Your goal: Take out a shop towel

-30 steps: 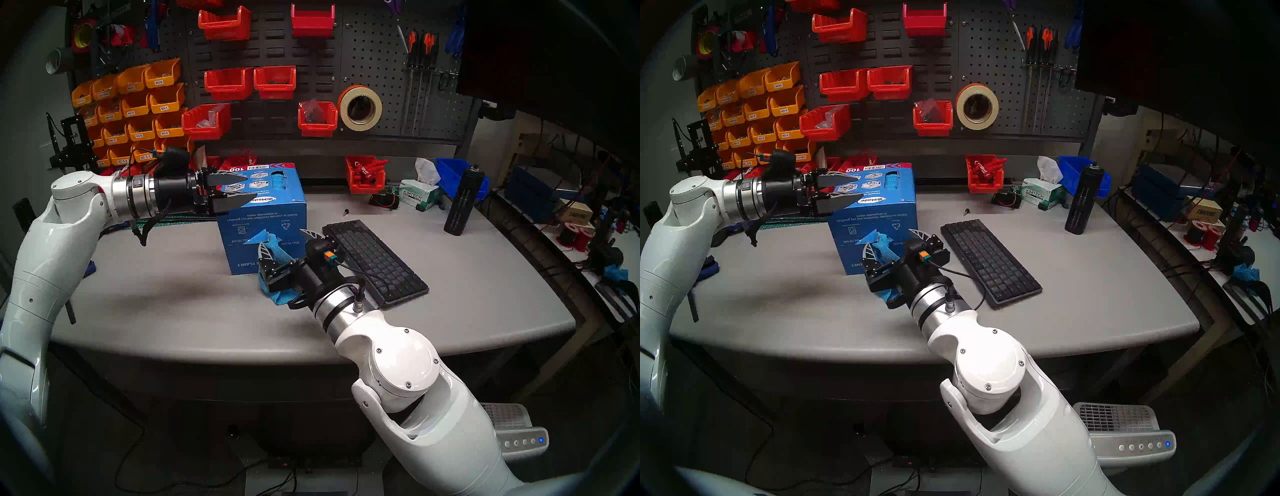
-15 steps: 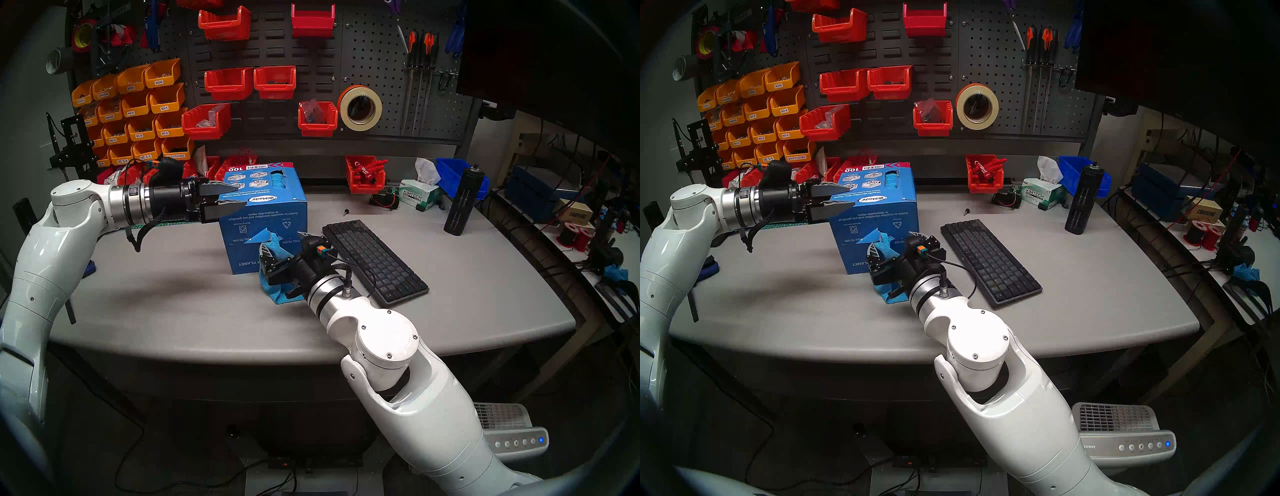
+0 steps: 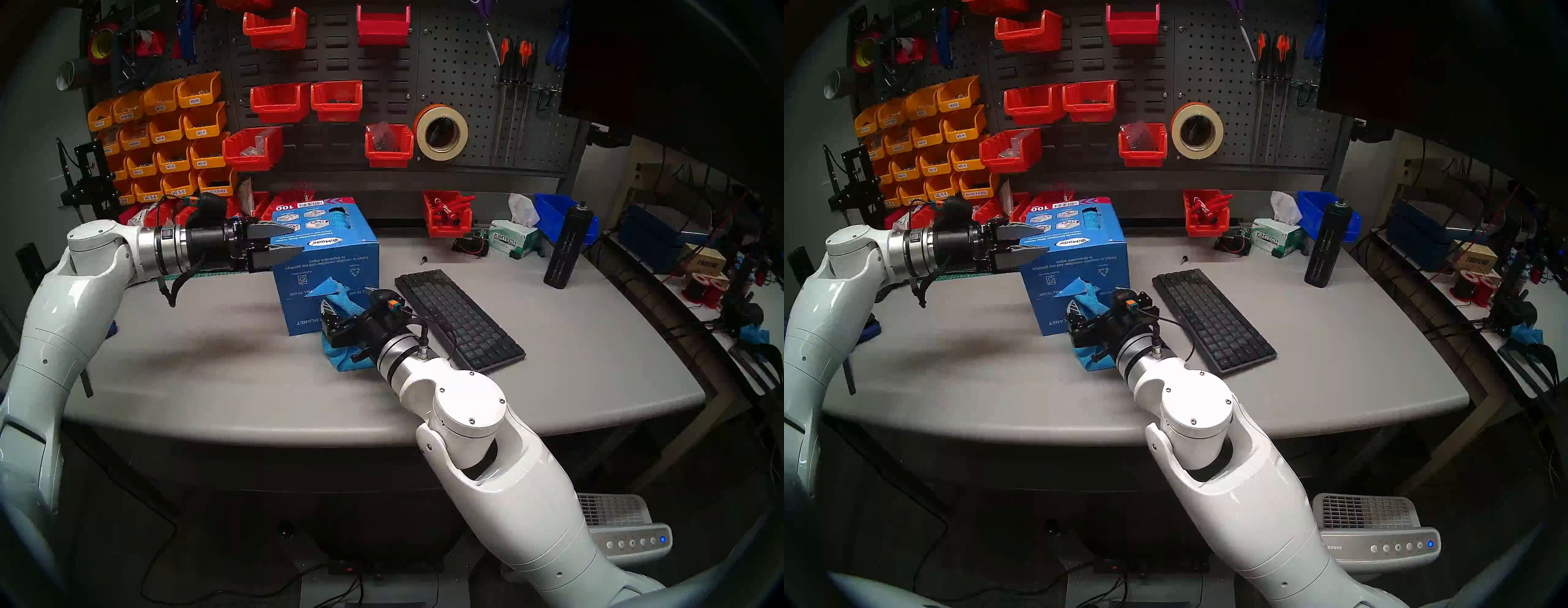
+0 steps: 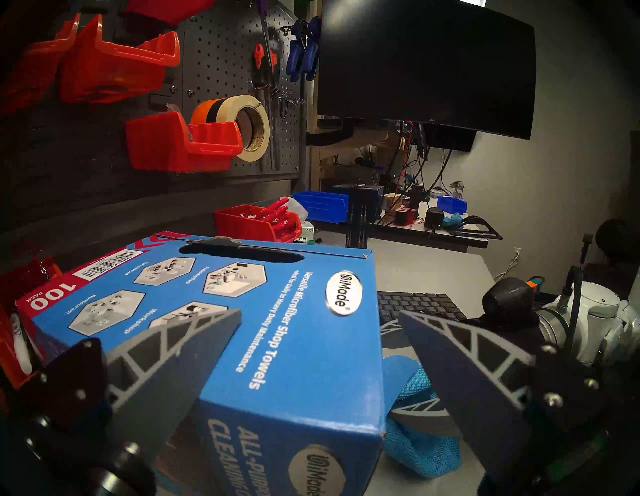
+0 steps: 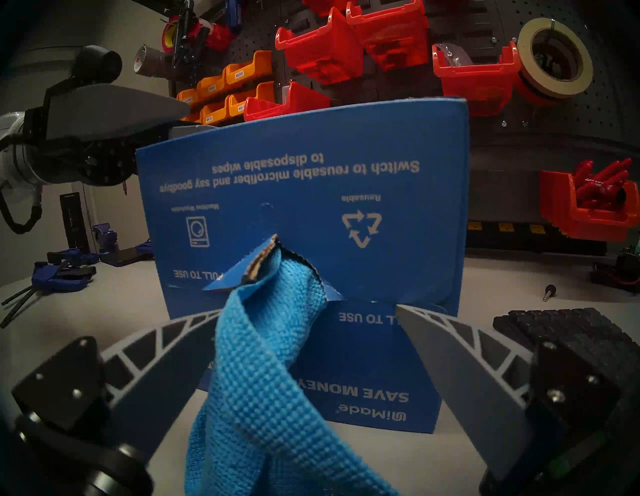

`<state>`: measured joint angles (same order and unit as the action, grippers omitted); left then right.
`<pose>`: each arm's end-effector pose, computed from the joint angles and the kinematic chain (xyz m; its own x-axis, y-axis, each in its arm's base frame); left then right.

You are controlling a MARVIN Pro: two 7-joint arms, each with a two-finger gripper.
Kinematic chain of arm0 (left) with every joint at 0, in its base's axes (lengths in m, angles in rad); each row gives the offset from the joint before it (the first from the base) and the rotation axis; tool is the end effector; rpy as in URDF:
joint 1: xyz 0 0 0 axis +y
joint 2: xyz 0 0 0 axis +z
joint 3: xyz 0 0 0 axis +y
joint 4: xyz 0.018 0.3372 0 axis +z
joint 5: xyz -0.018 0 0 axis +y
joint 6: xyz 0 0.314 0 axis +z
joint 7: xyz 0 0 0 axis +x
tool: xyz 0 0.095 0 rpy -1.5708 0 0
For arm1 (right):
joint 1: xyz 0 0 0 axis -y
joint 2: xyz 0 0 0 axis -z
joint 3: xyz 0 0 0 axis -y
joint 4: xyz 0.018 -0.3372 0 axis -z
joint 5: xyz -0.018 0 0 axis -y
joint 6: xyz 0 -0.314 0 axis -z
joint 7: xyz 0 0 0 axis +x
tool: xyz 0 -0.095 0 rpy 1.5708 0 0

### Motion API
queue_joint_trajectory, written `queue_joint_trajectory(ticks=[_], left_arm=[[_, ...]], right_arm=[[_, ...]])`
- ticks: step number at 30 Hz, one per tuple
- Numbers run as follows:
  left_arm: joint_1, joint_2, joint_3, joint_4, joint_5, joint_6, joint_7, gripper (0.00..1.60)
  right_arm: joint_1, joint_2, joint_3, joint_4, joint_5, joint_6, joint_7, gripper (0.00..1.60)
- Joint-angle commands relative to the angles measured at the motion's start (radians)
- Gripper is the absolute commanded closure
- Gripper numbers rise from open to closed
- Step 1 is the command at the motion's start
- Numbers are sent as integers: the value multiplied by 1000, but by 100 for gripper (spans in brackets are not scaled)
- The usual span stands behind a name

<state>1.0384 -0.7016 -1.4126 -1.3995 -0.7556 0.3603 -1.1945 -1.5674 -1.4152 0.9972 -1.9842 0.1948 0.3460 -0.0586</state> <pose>0.4701 0.1939 -0.1098 0.0639 -0.1049 0.9924 -0.9022 -0.4311 0.0125 0.3428 0.1848 -0.2521 0.0449 -0.0313 0.9985 0.5500 -0.8336 -0.0508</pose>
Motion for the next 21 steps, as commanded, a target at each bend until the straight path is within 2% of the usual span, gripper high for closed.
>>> queue_joint_trajectory(ticks=[1, 2, 3, 4, 5, 14, 21], left_arm=[[-38, -3, -6, -16, -5, -2, -11, 0], [-37, -3, -7, -18, -5, -1, -11, 0], [-37, -3, -7, -18, -5, -1, -11, 0], [-38, -2, -7, -21, -3, -5, -12, 0], [-38, -2, -9, -21, -5, -2, -13, 0], [-43, -1, -11, -13, 0, -1, -15, 0], [-46, -4, -1, -10, 10, -7, -21, 0]], right_arm=[[40, -22, -13, -26, -14, 2, -2, 0], [41, -23, -13, -24, -14, 2, -2, 71], [41, -23, -13, -24, -14, 2, -2, 71], [43, -24, -14, -21, -16, 2, -2, 107], [46, -26, -15, -16, -15, 1, 0, 160], [66, -35, -22, -4, -20, 1, 9, 160], [64, -26, -16, -49, -33, 10, 4, 160]])
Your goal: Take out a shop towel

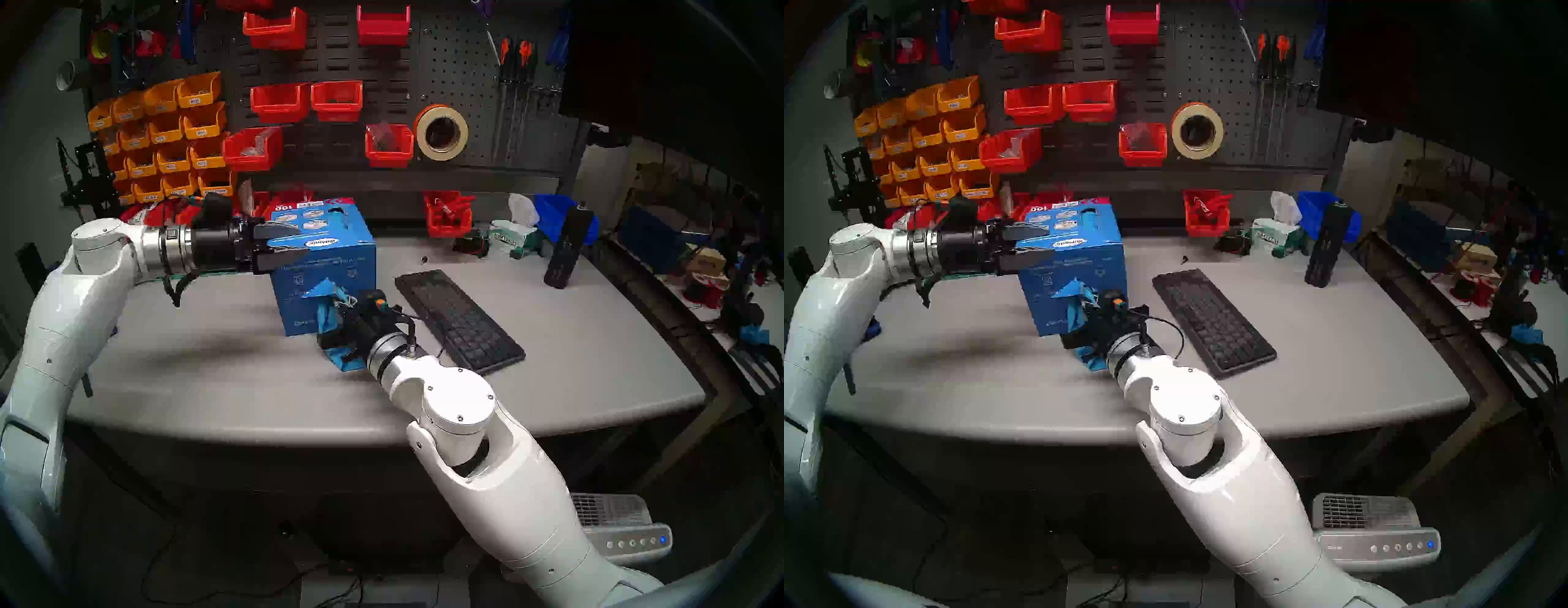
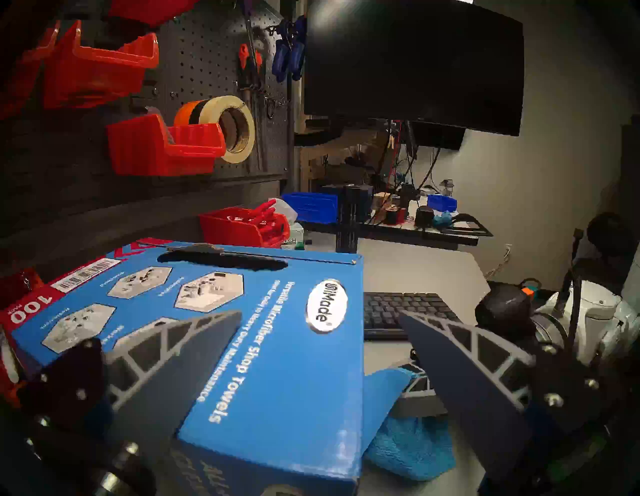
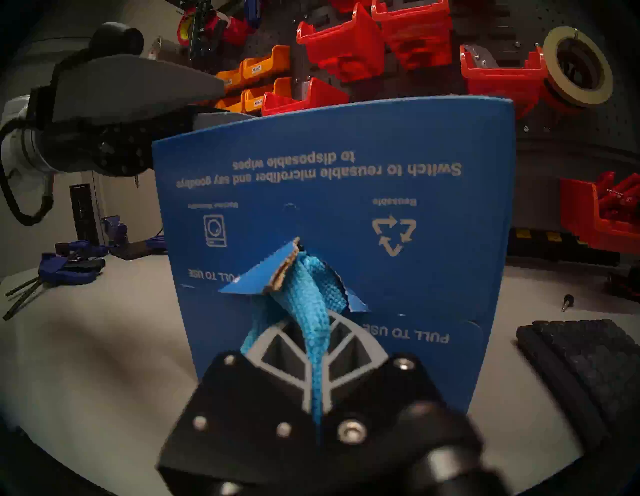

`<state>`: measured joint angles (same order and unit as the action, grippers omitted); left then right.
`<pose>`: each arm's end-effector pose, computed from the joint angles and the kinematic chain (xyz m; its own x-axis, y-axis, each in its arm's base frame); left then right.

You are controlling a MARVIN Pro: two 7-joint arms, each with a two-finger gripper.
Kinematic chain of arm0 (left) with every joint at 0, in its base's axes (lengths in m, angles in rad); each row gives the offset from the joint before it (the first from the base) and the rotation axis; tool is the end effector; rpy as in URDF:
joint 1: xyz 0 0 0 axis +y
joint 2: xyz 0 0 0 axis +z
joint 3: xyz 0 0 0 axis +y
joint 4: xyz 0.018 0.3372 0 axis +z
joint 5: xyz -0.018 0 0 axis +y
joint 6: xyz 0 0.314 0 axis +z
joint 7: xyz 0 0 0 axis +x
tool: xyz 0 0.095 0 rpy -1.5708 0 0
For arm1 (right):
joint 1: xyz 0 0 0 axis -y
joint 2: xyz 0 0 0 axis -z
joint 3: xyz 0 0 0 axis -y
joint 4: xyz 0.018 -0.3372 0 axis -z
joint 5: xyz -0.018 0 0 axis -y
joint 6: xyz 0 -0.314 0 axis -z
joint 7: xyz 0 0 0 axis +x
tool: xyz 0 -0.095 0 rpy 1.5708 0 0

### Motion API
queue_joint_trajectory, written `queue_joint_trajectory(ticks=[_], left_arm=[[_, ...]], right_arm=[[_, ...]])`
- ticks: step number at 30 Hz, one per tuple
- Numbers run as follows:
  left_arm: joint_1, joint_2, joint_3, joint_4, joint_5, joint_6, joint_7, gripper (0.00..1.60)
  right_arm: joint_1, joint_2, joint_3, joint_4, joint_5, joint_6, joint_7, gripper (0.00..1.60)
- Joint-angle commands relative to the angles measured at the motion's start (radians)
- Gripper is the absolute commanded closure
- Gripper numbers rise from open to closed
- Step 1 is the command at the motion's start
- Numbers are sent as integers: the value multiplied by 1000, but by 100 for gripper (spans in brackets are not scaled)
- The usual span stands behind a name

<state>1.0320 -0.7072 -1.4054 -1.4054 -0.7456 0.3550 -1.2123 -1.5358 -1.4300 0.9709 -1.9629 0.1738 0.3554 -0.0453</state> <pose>0.4697 0.1883 -0.1093 0.0533 -0.1142 0.9920 -0.9134 -0.4071 0.0022 0.3465 0.1980 -0.2490 0.0307 -0.0116 0.9995 0.5755 -0.8173 -0.0272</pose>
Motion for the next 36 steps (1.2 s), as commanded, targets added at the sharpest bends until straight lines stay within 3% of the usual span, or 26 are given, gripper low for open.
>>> queue_joint_trajectory(ticks=[1, 14, 36], left_arm=[[-39, 2, -8, -4, 0, -2, -3, 0], [-55, -4, 19, -7, 52, -28, 8, 0], [-61, -40, 26, -18, 71, -26, 29, 0]], right_arm=[[33, -12, 10, -70, -12, 0, -9, 160], [11, 10, 18, -142, -26, 13, -14, 160], [-172, 117, 22, -355, -78, 2, -94, 160]])
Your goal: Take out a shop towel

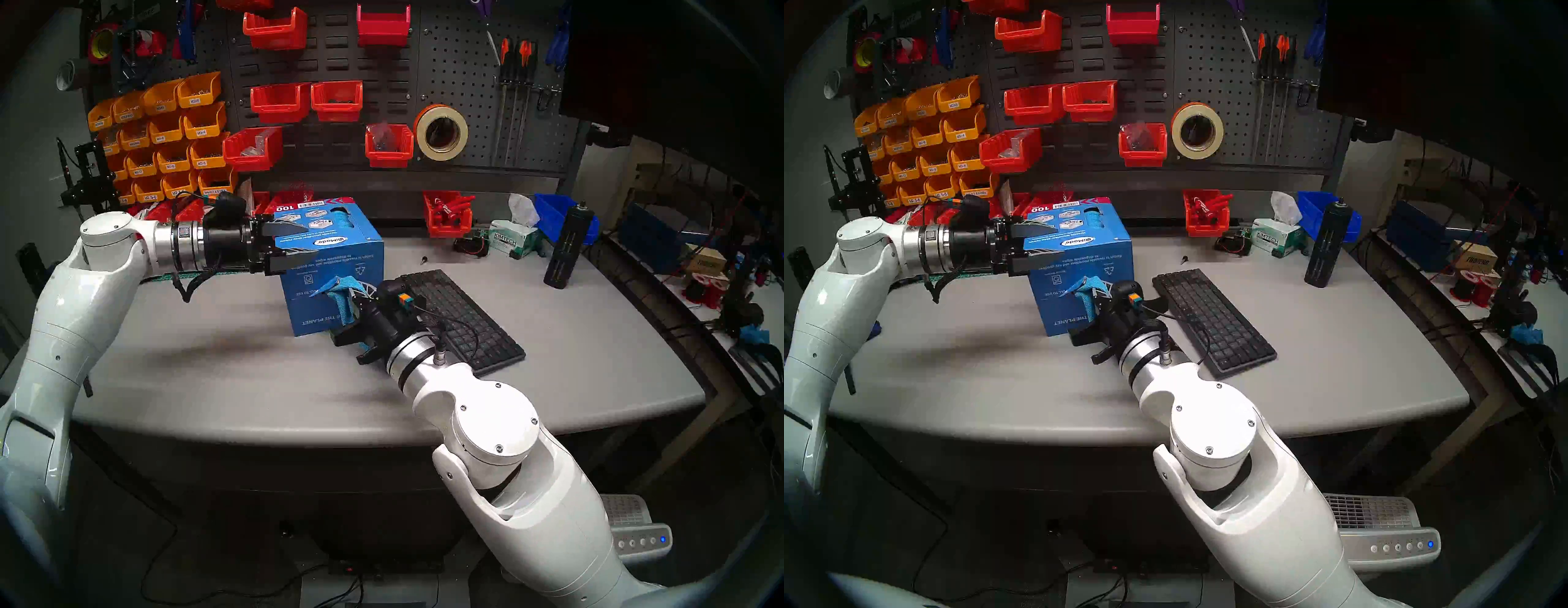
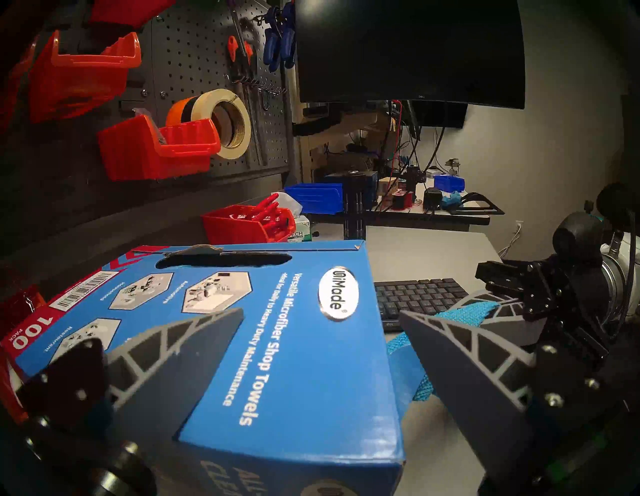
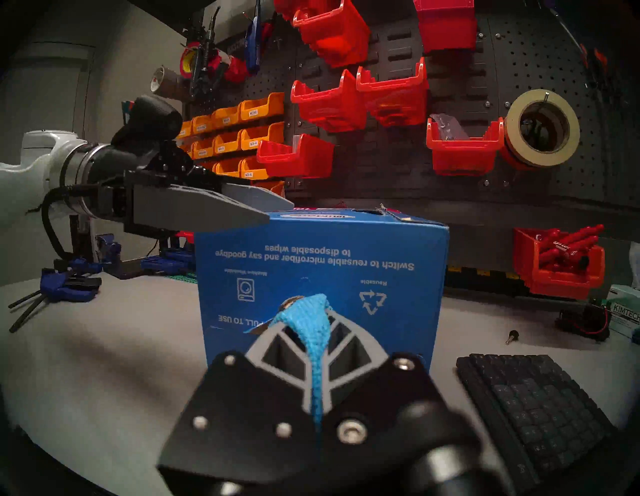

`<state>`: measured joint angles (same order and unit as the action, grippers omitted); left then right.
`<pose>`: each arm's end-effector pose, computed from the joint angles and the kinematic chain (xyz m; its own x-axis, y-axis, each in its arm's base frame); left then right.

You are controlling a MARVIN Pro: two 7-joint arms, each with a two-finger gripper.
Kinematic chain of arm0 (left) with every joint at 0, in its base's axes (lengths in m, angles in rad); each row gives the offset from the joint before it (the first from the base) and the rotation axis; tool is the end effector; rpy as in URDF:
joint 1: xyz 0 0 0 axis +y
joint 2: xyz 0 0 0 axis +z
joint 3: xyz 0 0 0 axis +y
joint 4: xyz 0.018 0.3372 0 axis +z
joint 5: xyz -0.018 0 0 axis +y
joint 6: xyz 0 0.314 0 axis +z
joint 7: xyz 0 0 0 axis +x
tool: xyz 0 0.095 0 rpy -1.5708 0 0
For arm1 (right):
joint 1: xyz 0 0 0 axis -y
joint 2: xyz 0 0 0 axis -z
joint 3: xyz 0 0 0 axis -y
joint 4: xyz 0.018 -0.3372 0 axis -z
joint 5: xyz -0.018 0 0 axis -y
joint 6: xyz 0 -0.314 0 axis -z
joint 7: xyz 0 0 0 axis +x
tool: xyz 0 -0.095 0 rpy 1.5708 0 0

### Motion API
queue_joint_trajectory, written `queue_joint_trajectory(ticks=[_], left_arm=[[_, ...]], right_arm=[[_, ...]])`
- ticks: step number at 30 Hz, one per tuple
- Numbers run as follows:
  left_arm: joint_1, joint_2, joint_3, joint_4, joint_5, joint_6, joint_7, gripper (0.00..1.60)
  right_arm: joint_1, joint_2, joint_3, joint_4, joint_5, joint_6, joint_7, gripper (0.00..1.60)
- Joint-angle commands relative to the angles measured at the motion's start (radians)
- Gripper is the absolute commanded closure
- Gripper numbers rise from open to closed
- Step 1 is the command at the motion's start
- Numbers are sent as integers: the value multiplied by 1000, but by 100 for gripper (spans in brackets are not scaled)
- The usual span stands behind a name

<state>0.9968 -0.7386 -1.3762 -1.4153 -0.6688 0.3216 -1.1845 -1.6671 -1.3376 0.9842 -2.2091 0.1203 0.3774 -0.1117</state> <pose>0.4806 0.1711 -0.1089 -0.0017 -0.1746 0.9846 -0.9087 -0.4107 -0.0744 0.2948 0.1630 -0.2130 -0.0540 -0.0051 0.9985 0.5232 -0.8519 0.0239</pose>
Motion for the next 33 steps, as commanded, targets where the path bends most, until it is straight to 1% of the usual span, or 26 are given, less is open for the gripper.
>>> queue_joint_trajectory(ticks=[1, 5, 6, 7, 8, 9, 15, 21, 29, 30, 33], left_arm=[[-26, -9, -3, -9, -6, 8, 2, 0], [-25, -11, -3, -10, -5, 12, 5, 0], [-24, -11, -4, -10, -5, 13, 6, 0], [-23, -11, -4, -9, -4, 13, 6, 0], [-22, -11, -4, -9, -4, 14, 7, 0], [-22, -12, -4, -9, -4, 14, 7, 0], [-21, -9, -9, -7, -6, 18, 7, 0], [-19, -8, -16, -5, -14, 23, 2, 0], [-15, -2, -25, -1, -19, 26, -6, 0], [-14, -1, -26, -1, -19, 26, -8, 0], [-12, 2, -30, -5, -21, 27, -11, 0]], right_arm=[[-41, 28, 12, -114, -31, -22, -34, 160], [-41, 43, 27, -151, -51, -23, -49, 160], [-42, 49, 33, -174, -56, -17, -51, 160], [-23, 41, 33, -154, -61, -29, -50, 160], [-32, 53, 38, -199, -67, -14, -55, 160], [-14, 44, 38, -181, -71, -26, -55, 160], [23, 53, 37, -226, -91, -2, -44, 160], [74, 51, 27, -234, -97, 55, -21, 160], [156, 40, 39, -234, -100, 137, 24, 160], [142, 21, 51, -234, -114, 137, 37, 160], [201, 29, 58, -234, -102, 169, 47, 160]])
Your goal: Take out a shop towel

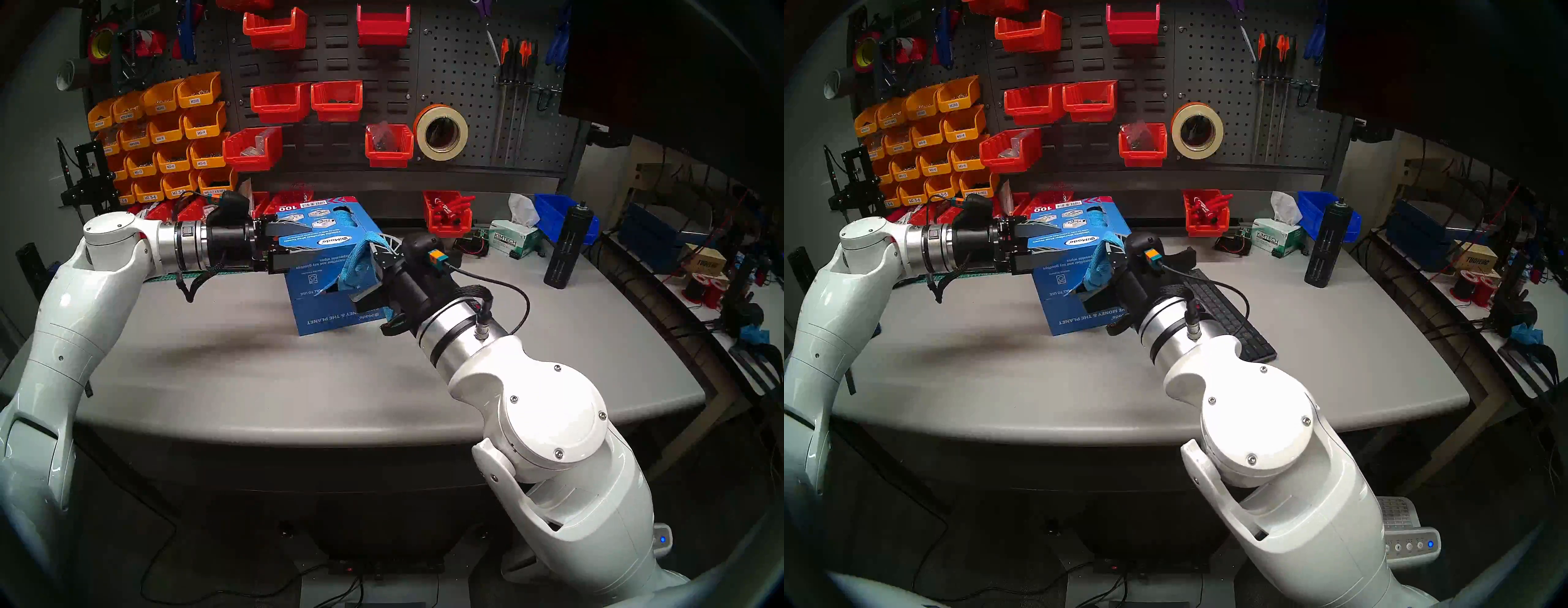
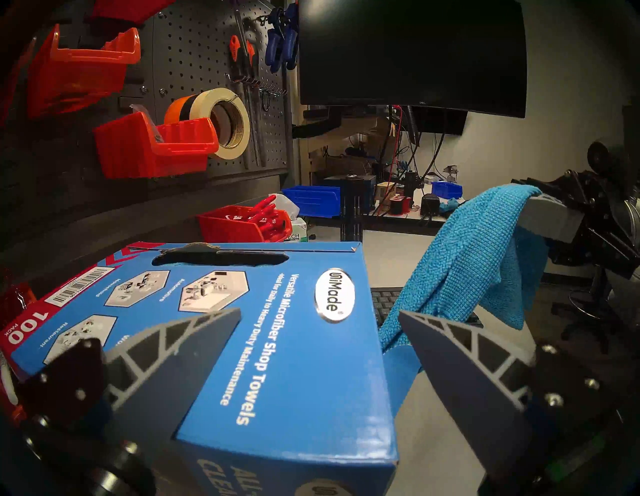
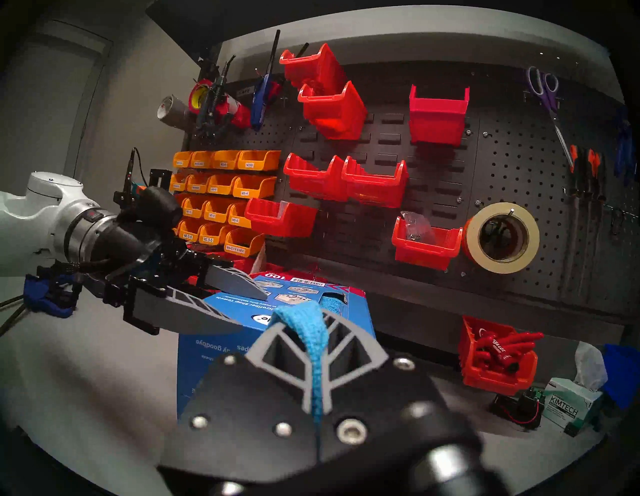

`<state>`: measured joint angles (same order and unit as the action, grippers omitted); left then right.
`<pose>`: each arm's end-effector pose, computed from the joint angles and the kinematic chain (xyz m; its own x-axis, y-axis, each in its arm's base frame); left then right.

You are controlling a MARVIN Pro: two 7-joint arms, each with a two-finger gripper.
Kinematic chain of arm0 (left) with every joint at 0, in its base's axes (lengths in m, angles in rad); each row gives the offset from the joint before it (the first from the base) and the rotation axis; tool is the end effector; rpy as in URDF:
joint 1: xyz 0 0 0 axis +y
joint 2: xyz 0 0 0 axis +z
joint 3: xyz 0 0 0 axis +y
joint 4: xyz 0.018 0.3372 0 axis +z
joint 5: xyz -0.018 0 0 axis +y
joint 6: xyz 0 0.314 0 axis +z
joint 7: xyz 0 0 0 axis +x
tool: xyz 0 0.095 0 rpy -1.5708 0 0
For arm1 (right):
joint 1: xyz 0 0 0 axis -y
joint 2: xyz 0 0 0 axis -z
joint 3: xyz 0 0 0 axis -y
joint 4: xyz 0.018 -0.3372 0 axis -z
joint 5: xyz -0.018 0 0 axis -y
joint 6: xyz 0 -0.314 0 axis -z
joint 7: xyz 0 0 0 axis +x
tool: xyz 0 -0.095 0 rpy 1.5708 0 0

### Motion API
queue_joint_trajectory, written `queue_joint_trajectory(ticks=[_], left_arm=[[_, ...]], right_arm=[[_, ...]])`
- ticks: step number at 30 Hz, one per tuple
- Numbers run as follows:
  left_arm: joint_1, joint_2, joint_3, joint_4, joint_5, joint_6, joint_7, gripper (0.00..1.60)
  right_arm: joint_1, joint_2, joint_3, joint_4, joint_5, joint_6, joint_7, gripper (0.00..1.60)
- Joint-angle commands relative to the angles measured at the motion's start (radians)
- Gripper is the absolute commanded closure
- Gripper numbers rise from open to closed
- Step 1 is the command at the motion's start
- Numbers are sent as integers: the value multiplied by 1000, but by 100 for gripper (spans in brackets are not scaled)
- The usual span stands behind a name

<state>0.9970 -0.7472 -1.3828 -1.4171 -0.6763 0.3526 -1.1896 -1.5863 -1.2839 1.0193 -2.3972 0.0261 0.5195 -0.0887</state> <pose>0.4804 0.1689 -0.1084 0.0228 -0.1572 0.9873 -0.9121 -0.4077 -0.0438 0.2864 0.1367 -0.1386 -0.2303 0.0995 0.9680 0.4699 -0.8598 0.2001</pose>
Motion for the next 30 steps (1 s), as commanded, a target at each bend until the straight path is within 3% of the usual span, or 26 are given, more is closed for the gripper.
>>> queue_joint_trajectory(ticks=[1, 17, 30], left_arm=[[-13, 12, -26, -5, -15, -2, -7, 0], [12, 16, -48, -31, -31, 7, -13, 0], [42, 12, -76, -52, -45, 7, 3, 0]], right_arm=[[103, -43, 35, -46, -18, 15, 33, 160], [236, -64, 91, -35, 20, 166, 147, 160], [293, -85, 109, 38, 60, 182, 201, 160]])
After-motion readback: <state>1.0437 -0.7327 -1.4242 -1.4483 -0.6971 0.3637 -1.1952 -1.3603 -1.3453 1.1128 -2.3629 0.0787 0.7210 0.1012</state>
